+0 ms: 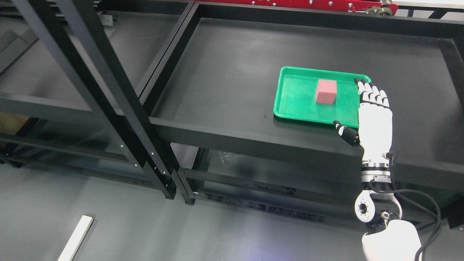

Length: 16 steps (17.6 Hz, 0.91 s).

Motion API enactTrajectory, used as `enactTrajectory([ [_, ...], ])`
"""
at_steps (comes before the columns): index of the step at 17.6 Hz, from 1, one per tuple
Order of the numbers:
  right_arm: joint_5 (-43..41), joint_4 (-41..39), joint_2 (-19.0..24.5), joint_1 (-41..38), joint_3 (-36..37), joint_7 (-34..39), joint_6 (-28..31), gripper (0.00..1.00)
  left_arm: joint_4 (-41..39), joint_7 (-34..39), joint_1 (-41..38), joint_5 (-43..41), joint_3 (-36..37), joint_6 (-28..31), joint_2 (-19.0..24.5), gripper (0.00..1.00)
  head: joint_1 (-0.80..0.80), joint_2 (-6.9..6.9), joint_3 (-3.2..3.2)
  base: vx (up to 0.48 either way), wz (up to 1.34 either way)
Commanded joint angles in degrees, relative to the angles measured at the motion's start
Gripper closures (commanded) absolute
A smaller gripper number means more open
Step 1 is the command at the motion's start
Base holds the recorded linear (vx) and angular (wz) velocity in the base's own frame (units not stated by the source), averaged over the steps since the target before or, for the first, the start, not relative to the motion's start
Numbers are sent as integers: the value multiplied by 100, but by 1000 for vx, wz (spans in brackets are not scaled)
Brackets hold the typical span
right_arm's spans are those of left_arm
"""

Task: Pick pink block from left shelf to tray
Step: 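Reach the right hand down over the pink block on the green tray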

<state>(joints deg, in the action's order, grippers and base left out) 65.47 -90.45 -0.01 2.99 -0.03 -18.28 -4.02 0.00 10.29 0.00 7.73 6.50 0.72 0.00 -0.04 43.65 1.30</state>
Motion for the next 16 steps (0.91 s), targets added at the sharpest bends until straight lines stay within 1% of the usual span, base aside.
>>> enactTrajectory([
  [1,-17,10,-99,9,-191,0,-11,0,-100,-1,-184,0,0,-2,100,0,0,0,0,276,-28],
  [9,-61,10,-99,-97,-199,-44,24,0,-100,-1,-184,0,0,-2,100,0,0,0,0,250,-150],
  [12,-43,54,-99,-44,-348,114,24,0,-100,-1,-184,0,0,-2,100,0,0,0,0,214,-126],
  [13,-52,97,-99,0,-358,332,15,1,-100,-1,-184,0,0,-2,100,0,0,0,0,187,-118],
  [16,-52,264,-99,105,-358,1473,7,1,-100,-1,-184,0,0,-2,100,0,0,0,0,178,-48],
])
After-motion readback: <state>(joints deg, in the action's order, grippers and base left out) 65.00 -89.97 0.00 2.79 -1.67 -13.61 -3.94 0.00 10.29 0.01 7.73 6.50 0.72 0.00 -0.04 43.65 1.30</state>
